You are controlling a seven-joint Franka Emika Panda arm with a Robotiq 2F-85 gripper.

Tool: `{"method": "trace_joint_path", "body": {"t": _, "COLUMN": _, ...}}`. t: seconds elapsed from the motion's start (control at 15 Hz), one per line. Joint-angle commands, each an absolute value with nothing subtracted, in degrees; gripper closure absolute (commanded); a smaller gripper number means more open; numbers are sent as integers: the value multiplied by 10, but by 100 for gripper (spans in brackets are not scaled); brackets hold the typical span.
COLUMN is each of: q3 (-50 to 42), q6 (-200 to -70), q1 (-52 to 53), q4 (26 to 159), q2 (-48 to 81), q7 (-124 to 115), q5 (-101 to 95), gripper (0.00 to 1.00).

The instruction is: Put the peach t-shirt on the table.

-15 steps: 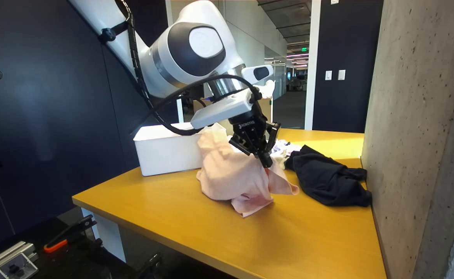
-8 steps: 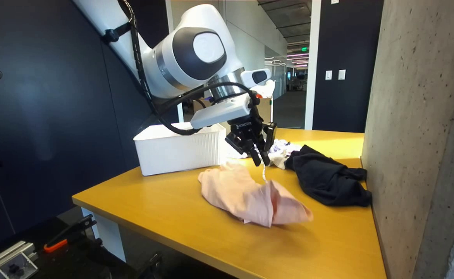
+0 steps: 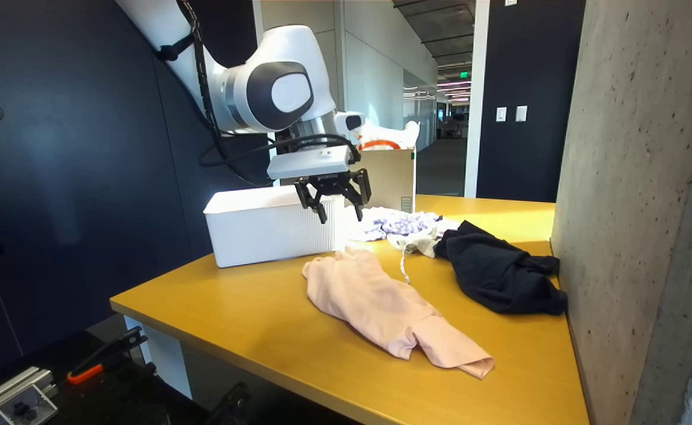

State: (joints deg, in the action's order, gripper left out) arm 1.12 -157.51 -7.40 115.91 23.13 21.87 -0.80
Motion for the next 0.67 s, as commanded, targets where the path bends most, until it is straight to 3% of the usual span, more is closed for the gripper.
{"method": "trace_joint_path", "body": {"t": 0.0, "q3": 117, "q6": -1506, "q1": -151, "q4": 1085, "q2": 291, "q7": 349, "q5": 90, "gripper": 0}}
{"method": "trace_joint_path", "body": {"t": 0.2, "q3": 142, "q6": -1436, "q1": -180, "q4": 1038, "q2": 332, "q7": 416, "q5": 128, "gripper": 0}}
{"method": "trace_joint_path", "body": {"t": 0.6, "q3": 102, "q6": -1311, "q1": -148, "q4": 880, "q2": 449, "q7": 431, "q5": 100, "gripper": 0}}
